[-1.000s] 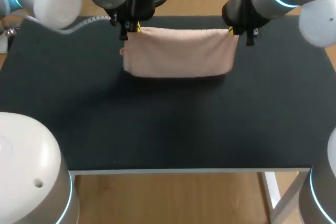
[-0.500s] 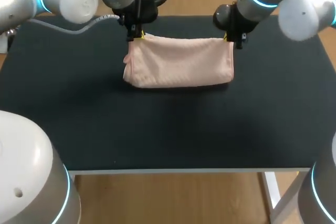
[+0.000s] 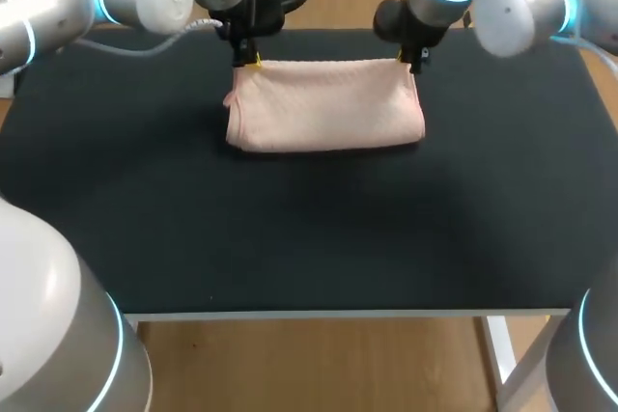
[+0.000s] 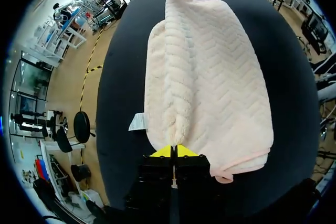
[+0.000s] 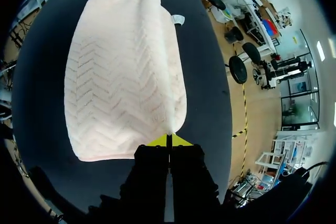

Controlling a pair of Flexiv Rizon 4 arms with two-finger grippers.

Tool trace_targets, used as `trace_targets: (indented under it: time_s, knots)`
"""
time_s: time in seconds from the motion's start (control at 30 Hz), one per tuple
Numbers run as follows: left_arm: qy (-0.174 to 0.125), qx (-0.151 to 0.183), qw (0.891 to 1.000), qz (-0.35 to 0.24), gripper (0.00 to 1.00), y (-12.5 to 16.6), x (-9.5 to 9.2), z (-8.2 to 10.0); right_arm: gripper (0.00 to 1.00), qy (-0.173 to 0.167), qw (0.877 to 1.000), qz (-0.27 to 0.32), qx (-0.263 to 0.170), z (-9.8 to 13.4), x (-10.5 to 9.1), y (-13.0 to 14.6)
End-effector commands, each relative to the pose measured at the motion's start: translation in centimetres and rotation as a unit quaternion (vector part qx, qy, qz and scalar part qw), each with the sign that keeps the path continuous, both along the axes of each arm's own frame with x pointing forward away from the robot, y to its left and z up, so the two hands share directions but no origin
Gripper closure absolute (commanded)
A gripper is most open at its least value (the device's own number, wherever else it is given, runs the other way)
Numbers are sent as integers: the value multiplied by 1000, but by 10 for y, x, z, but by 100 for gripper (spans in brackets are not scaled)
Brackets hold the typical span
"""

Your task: Fold the towel

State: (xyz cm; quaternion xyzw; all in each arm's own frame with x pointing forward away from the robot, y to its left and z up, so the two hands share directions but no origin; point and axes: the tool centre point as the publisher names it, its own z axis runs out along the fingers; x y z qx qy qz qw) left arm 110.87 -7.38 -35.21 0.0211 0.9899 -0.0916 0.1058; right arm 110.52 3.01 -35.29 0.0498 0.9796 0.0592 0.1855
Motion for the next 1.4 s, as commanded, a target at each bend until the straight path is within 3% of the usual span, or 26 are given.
trace_targets:
  time_s: [0.03, 0.33, 0.37, 0.4, 0.43, 0.47, 0.57, 0.63, 0.8, 0.93, 1.17, 1.4]
  knots:
    - [35, 3, 999, -6, 100, -3, 20, -12, 100, 12, 1000, -6, -6, -20, 20, 5]
    - [44, -7, 999, -10, 100, -3, 33, -24, 100, 12, 1000, -21, -7, -29, 33, 7]
    - [47, -9, 999, -10, 80, -4, 34, -25, 75, 10, 1000, -25, -8, -29, 33, 7]
    - [49, -11, 999, -12, 57, -3, 36, -27, 28, 8, 1000, -29, -9, -30, 33, 7]
    - [51, -15, 998, -20, 9, -2, 36, -28, 0, 7, 999, -33, -9, -30, 34, 7]
    - [53, -18, 998, -19, 0, -1, 37, -28, 0, 5, 999, -36, -6, -31, 34, 7]
    - [56, -28, 998, -25, 0, 5, 37, -26, 0, -9, 999, -47, 7, -28, 34, 4]
    - [41, -33, 998, -33, 0, 10, 34, -19, 0, -19, 998, -54, 16, -24, 35, 1]
    - [10, -106, 991, -78, 0, 22, 18, 3, 0, -30, 998, -54, 26, -11, 30, -5]
    - [-3, -170, 978, -120, 0, 27, -2, 22, 0, -37, 998, -51, 27, -2, 22, -9]
    - [-4, -285, 953, -105, 0, 41, -33, 38, 0, -36, 998, -46, 23, -2, 7, -14]
    - [18, -325, 942, -81, 0, 52, -60, 39, 0, -28, 998, -42, 24, -3, -8, -15]
